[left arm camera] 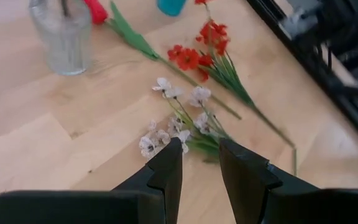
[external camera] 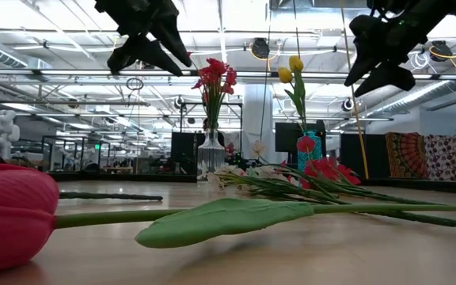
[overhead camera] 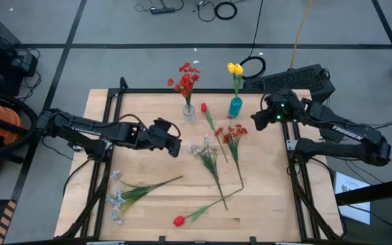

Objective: Sort flowers into vase by color
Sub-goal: Put the right white flower into the blue vase

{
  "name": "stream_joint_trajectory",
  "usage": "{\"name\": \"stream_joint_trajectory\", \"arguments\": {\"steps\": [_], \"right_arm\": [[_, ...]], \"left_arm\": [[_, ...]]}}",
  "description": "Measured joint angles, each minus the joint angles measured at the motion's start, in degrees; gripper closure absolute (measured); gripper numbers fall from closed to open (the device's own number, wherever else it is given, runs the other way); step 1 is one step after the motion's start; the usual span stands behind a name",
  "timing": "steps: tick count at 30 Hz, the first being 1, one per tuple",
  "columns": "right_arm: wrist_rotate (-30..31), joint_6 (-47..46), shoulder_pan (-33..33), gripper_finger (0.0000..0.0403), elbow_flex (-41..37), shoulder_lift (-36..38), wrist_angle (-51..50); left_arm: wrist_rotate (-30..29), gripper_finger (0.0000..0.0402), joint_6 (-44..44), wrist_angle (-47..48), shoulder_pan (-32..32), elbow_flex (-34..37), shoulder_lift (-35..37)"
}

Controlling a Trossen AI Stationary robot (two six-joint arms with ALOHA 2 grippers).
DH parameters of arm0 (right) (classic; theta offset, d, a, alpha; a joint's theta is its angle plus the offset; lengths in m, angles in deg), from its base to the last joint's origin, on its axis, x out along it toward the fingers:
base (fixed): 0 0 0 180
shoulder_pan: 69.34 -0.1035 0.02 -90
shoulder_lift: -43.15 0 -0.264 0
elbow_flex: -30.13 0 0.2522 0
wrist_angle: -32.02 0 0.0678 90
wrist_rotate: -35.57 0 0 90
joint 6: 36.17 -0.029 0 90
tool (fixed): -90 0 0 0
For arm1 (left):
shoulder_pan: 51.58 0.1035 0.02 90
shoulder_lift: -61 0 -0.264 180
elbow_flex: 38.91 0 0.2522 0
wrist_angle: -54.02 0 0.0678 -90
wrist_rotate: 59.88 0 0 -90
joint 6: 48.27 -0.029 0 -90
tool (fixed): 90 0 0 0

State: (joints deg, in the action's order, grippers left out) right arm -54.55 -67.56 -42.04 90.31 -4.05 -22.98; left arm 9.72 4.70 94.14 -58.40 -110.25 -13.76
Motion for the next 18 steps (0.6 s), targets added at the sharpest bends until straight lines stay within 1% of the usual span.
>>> {"name": "stream_joint_trajectory", "arguments": {"steps": [4, 7, 10, 13, 18], "right_arm": [[0.50, -2.29, -5.19, 0.0246, 0.00, -0.41, 1.44], [3.05, -5.37, -9.82, 0.0265, 0.00, -1.11, 1.65], [4.70, -9.12, -14.62, 0.0287, 0.00, -2.29, 2.08], [5.42, -12.99, -19.55, 0.0312, 0.00, -4.20, 4.25], [10.49, -18.77, -26.94, 0.0358, 0.00, -9.03, 7.74]], "left_arm": [[0.66, 0.0290, -4.10, 1.57, -0.10, 0.00, 0.00], [0.76, 0.0290, -7.97, 2.23, 0.09, 0.00, 0.00], [2.43, 0.0290, -11.26, 2.90, 0.85, 0.00, 0.00], [2.78, 0.0290, -14.31, 4.28, 1.40, 0.00, -0.02], [2.38, 0.0290, -17.38, 9.25, 2.88, -0.02, -0.02]]}}
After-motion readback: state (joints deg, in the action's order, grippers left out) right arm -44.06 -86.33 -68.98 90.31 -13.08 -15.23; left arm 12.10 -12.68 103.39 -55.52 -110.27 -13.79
